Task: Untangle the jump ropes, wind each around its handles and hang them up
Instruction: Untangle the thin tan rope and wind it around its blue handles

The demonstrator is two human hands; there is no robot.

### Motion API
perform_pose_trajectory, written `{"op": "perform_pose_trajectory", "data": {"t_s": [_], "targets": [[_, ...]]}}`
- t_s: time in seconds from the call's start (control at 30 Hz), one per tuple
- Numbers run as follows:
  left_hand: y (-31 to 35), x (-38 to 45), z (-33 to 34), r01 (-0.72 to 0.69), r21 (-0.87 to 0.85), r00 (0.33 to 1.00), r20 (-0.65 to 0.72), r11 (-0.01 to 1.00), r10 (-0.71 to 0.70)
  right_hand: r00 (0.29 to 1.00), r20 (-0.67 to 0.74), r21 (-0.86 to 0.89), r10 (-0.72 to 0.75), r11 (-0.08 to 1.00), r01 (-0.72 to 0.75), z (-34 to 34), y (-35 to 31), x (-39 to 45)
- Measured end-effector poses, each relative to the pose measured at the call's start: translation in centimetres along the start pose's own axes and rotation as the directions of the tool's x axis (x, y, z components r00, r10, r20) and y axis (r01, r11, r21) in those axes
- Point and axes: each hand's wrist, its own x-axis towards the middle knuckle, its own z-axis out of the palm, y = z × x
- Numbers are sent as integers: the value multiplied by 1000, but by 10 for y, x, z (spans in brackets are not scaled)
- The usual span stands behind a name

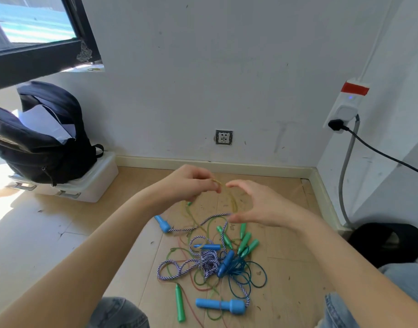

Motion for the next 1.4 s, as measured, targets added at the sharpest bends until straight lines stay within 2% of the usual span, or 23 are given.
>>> {"op": "perform_pose_trajectory", "data": {"t_s": [0.1, 0.17, 0.23, 0.3, 0.33, 0.4, 0.47, 0.5, 0.53, 0.6, 0.67, 0.7, 0.8, 0.87, 0.93, 0.97, 1.03, 1.07, 1.1, 1.17, 1.27, 1.33, 1.4], "targets": [[5, 3, 10, -49, -66, 998, 40, 997, 52, 996, 6, 230, -88, 970, 84, 0, -6, 2], [-1, 4, 10, -31, -23, 999, 44, 999, 32, 994, -98, 322, -55, 943, 84, -1, -7, 3], [-11, 4, 9, 7, 170, 995, 98, 985, -24, 969, -229, 475, 89, 879, 31, -5, -5, 4], [-22, 2, 9, 70, 473, 969, 177, 878, -172, 916, -309, 646, 257, 763, 4, -14, -1, 2], [-25, 1, 8, 100, 577, 953, 178, 810, -244, 900, -323, 649, 292, 761, -14, -17, 2, 3], [-25, 0, 5, 140, 623, 955, 118, 769, -270, 930, -279, 358, 240, 924, -131, -19, 6, 2], [-15, 1, 2, 97, 511, 984, 80, 854, -160, 974, -147, -17, 173, 984, -177, -10, 5, -1], [-9, 2, 2, 63, 411, 990, 90, 910, -109, 986, -89, -71, 140, 987, -146, -6, 1, -3], [-3, 2, 3, 34, 308, 991, 115, 951, -73, 995, -43, -42, 89, 995, -90, -2, -5, -5], [4, 1, 7, 0, 182, 985, 171, 983, -31, 998, 62, 164, -26, 986, 16, 1, -10, -5], [5, 0, 10, -10, 110, 979, 203, 994, -12, 985, 142, 421, -96, 907, 28, -3, -13, -6], [4, 0, 9, -7, 56, 979, 205, 998, -5, 989, 117, 478, -91, 878, 24, -4, -13, -6], [-3, 0, 6, 41, -10, 974, 222, 999, -38, 978, -205, 585, 36, 806, 93, -8, -13, -3], [-10, 0, 7, 102, 253, 948, 269, 962, -171, 875, -459, 612, 151, 768, 188, -15, -10, -1], [-15, -1, 9, 161, 529, 906, 257, 833, -338, 798, -563, 578, 215, 793, 194, -21, -6, 1], [-14, -1, 7, 186, 613, 907, 193, 768, -374, 824, -532, 521, 194, 843, 137, -20, -4, 1], [-6, -1, -4, 171, 690, 972, 1, 703, -237, 949, -290, 229, 121, 972, -54, -12, -3, 0], [0, -1, -10, 127, 651, 991, -54, 748, -121, 981, -152, 49, 119, 992, -112, -4, -2, -1], [6, -2, -15, 61, 567, 998, -58, 822, -34, 992, -84, -37, 98, 994, -101, 2, -5, -2], [18, -6, -14, -57, 370, 998, 41, 927, 45, 996, -91, 20, -9, 1000, 11, 10, -17, -3], [17, -6, -1, -106, 298, 980, 195, 949, 48, 993, -44, 203, -109, 972, 116, 8, -22, 1], [8, -3, 0, -84, 343, 983, 182, 936, 22, 997, -43, 326, -71, 942, 81, 4, -19, 1], [-6, -2, -2, -6, 392, 972, 217, 920, -86, 978, -203, 491, 55, 870, 53, -7, -13, 0]]}}
